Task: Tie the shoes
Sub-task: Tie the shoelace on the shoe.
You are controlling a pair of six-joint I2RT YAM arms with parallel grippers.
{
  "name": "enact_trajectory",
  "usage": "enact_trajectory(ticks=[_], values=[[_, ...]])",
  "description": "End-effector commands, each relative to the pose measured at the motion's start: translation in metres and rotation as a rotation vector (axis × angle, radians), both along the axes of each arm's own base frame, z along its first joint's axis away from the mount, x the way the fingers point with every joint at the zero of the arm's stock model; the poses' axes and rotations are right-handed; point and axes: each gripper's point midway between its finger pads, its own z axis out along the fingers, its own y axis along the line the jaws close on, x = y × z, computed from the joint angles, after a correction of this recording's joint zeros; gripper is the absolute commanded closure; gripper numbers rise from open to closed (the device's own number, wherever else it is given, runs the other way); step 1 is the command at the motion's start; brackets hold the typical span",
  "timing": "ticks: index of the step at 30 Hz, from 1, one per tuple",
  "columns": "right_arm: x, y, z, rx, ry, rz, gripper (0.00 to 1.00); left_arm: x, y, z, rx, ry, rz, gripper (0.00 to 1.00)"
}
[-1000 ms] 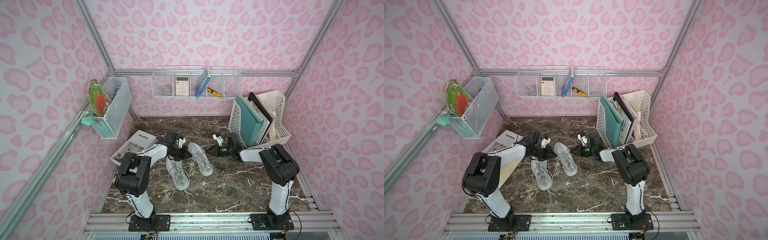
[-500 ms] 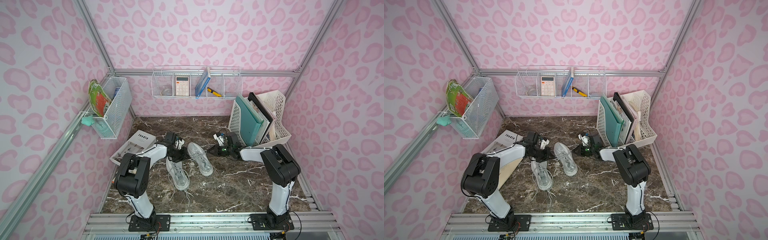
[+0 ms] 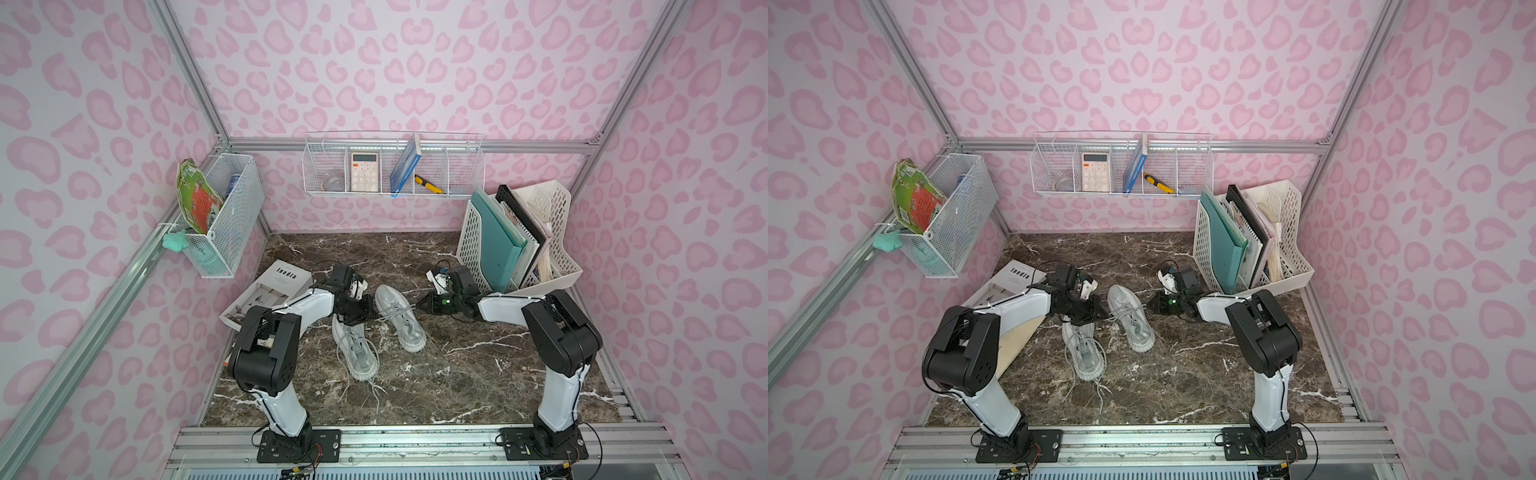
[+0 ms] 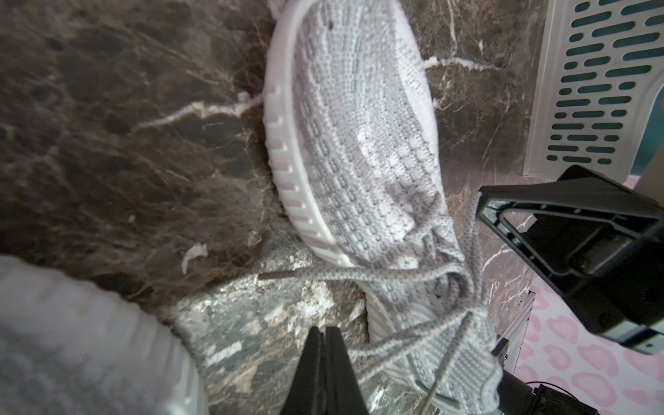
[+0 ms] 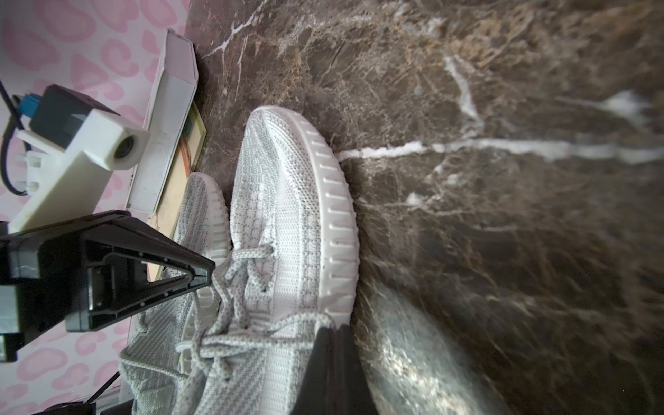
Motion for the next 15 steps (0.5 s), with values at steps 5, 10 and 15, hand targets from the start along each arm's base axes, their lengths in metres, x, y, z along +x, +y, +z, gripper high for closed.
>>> enact_trajectory(ticks=[5,10,15], values=[[0.004,0.004,0.006,-0.019,-0.042,0.012,1.00,-0.001,-0.003,0.004,-0.011,-0.008,-0.007,1.00],[0.007,0.003,0.031,0.007,-0.098,0.036,0.74,0.003,-0.009,0.019,-0.054,-0.045,-0.012,0.90],[-0.008,-0.013,0.047,-0.066,-0.200,0.073,0.53,0.004,-0.001,0.034,-0.015,-0.099,0.012,0.67]])
